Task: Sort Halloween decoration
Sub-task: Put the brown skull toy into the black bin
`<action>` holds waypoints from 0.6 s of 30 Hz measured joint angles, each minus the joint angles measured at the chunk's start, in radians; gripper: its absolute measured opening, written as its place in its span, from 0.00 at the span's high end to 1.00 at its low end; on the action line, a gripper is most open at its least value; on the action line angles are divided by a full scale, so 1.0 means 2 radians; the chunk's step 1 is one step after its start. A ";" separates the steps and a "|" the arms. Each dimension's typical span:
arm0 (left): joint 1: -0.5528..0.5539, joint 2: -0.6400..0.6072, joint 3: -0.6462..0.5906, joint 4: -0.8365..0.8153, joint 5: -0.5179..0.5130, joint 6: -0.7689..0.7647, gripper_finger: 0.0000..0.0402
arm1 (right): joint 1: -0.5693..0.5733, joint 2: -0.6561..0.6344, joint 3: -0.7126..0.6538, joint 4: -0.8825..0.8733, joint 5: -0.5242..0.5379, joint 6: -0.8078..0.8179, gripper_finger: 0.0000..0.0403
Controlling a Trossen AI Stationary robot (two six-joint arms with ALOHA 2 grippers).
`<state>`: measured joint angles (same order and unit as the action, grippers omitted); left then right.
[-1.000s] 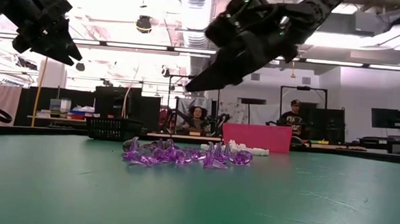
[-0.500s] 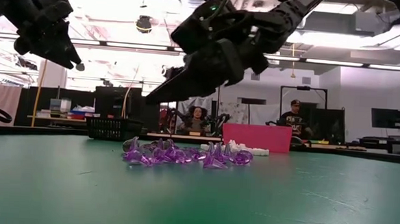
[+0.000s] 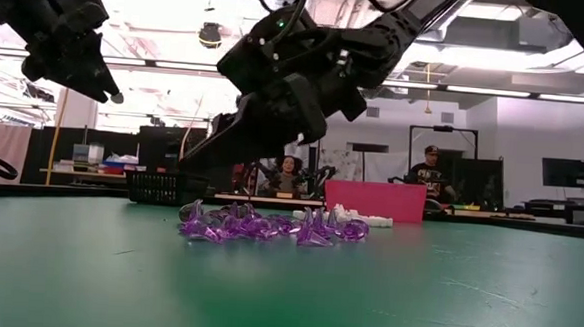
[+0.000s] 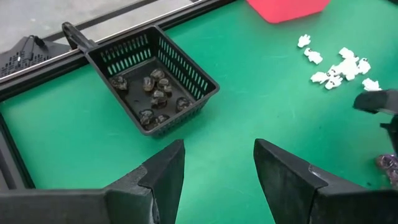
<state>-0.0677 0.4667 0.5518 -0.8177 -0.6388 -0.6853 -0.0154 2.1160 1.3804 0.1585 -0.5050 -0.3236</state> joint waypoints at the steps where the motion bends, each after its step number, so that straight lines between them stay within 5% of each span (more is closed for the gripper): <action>1: 0.000 0.000 0.000 0.000 0.000 0.001 0.54 | 0.000 0.001 0.000 -0.003 0.000 0.000 0.46; 18: 0.000 0.000 0.000 0.000 -0.001 0.000 0.54 | -0.002 0.013 0.002 -0.023 0.040 -0.059 0.46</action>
<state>-0.0677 0.4667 0.5518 -0.8176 -0.6415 -0.6843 -0.0185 2.1412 1.3834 0.1120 -0.4254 -0.4410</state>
